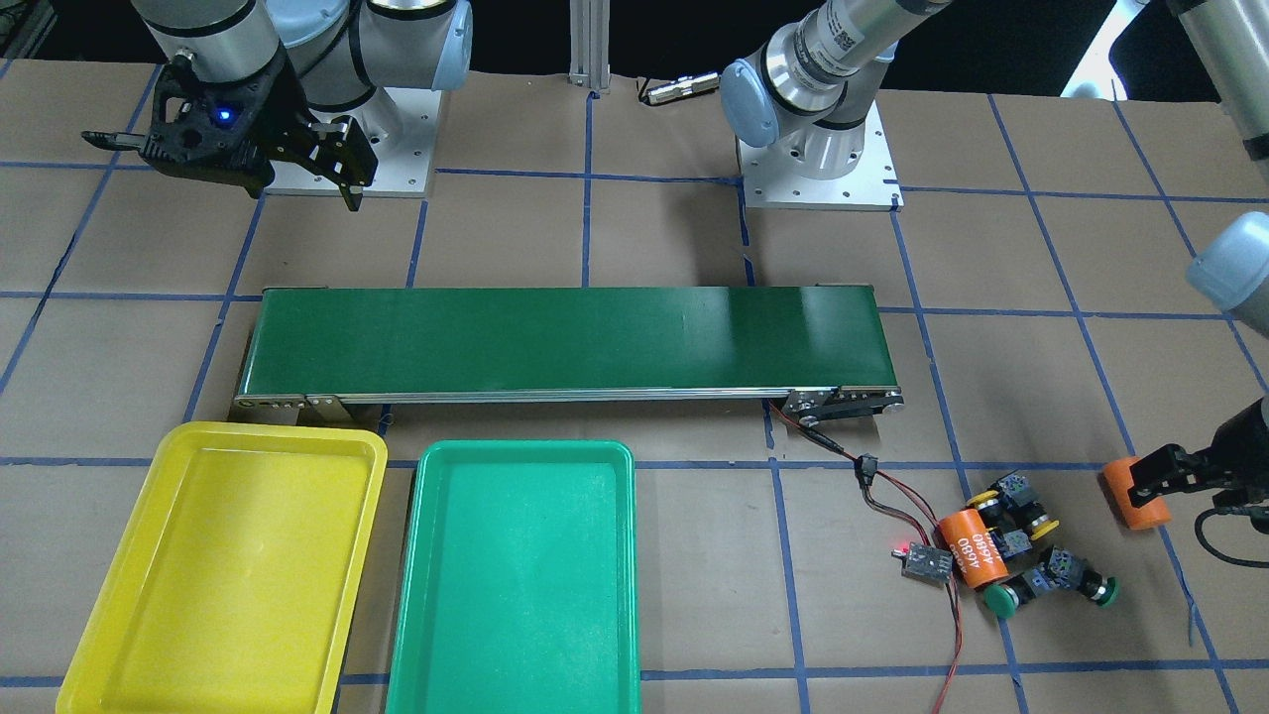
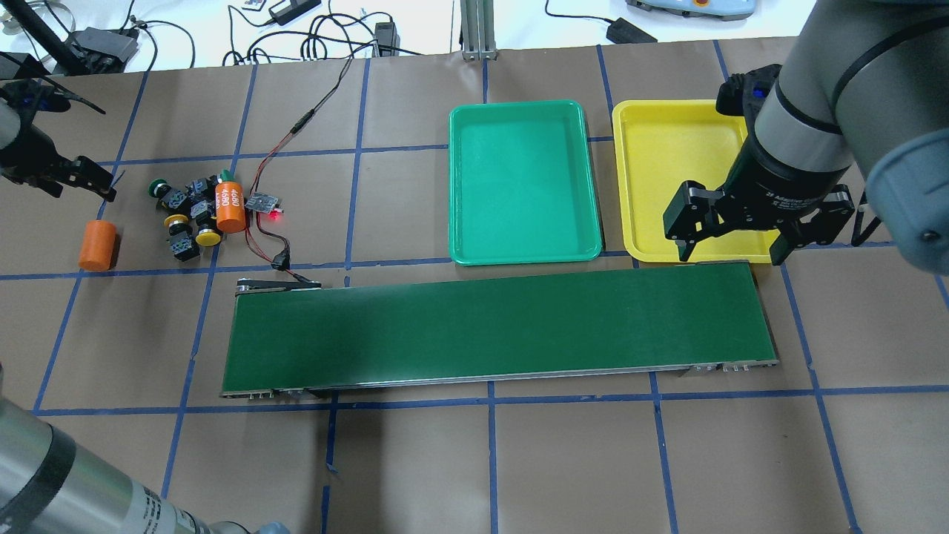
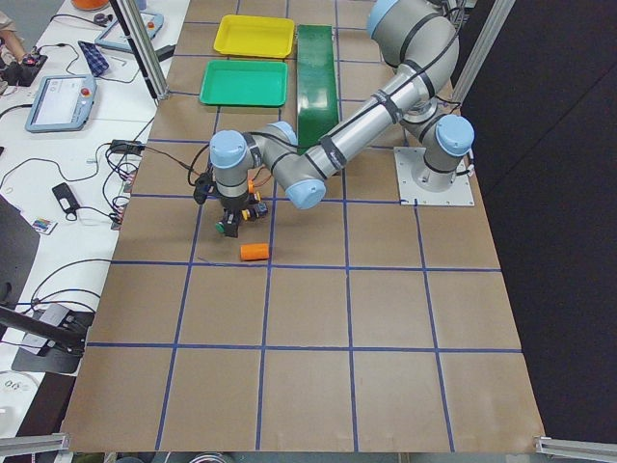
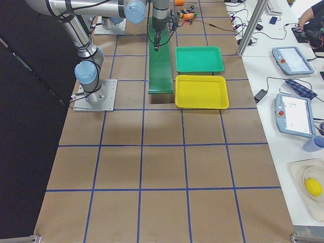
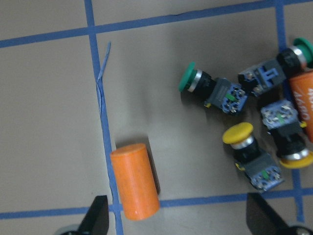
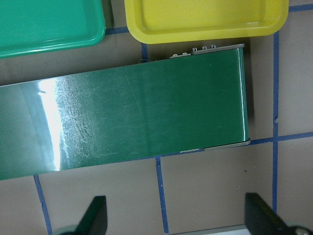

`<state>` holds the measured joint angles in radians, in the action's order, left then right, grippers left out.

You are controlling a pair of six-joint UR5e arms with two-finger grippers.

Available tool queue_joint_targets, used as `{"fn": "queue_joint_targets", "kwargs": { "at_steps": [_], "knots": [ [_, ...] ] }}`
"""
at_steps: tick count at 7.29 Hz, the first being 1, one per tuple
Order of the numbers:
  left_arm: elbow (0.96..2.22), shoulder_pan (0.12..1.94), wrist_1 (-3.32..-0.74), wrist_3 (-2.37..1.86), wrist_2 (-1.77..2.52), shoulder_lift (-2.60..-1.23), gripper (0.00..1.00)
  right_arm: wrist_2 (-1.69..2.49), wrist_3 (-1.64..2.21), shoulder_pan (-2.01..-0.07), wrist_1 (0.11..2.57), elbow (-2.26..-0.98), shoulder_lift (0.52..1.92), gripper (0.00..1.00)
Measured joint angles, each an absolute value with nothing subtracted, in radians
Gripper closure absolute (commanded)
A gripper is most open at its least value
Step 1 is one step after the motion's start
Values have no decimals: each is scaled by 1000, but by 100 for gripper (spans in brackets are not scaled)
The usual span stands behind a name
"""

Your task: Sort buttons by color to trays

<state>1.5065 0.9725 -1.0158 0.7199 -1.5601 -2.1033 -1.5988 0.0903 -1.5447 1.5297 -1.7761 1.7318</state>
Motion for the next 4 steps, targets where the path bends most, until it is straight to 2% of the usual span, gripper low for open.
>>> {"fn": "queue_joint_targets", "kwargs": {
  "at_steps": [2, 3, 4],
  "knots": [
    [1522, 947, -963, 759, -1563, -2171, 0, -1600, 91, -1545, 1528, -1777, 1732, 0],
    [1528, 926, -948, 770, -1568, -2201, 22, -1599, 93, -1545, 1526, -1781, 1733, 0],
    [1530, 908, -936, 777, -1572, -2227, 99, -1601, 94, -1545, 1525, -1790, 1736, 0]
  ]
}}
